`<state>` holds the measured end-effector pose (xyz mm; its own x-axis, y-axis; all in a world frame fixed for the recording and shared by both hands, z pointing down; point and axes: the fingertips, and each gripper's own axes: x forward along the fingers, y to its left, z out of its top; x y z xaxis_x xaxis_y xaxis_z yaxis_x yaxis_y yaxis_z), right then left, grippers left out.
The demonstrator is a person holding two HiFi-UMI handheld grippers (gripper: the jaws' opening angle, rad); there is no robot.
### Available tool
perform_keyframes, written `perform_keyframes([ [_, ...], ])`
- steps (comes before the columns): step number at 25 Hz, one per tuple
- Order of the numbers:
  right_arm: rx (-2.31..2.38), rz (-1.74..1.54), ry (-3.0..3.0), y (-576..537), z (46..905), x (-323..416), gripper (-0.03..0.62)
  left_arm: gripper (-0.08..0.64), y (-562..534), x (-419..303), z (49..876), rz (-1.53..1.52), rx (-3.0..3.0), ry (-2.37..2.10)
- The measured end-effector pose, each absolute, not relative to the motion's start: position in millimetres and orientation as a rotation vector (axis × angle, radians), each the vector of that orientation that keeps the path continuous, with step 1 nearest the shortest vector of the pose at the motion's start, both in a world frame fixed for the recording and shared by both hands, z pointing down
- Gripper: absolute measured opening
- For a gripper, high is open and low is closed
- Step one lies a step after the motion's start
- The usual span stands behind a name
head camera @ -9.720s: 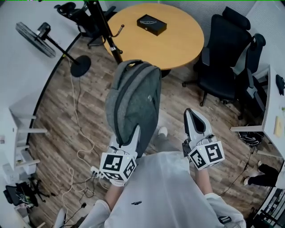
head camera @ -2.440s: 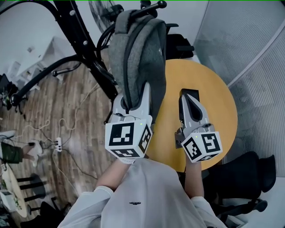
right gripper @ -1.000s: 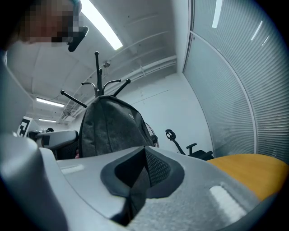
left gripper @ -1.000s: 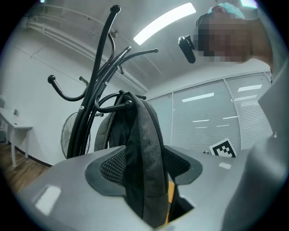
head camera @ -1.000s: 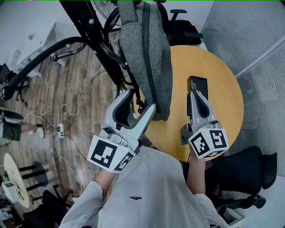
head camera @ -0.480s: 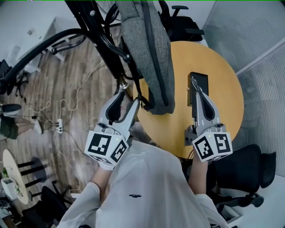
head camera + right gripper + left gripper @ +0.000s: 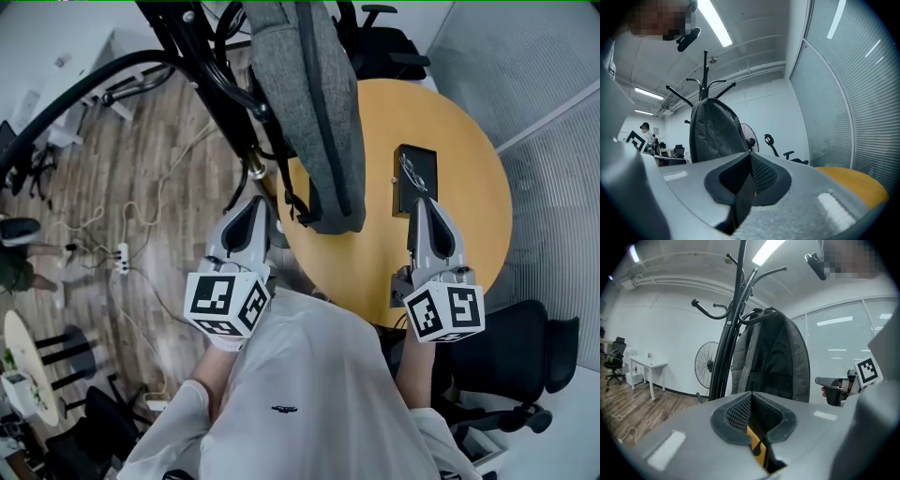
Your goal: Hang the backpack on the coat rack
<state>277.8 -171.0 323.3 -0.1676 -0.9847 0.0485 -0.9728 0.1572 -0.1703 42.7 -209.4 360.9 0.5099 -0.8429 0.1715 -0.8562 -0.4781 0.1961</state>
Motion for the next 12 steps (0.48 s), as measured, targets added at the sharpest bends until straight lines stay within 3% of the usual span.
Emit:
perform_keyframes([
  [12, -1.974, -0.167, 2.346, -160, 333, 280, 0.002, 0.015, -204, 55, 363, 0.075, 2.524, -1.428],
])
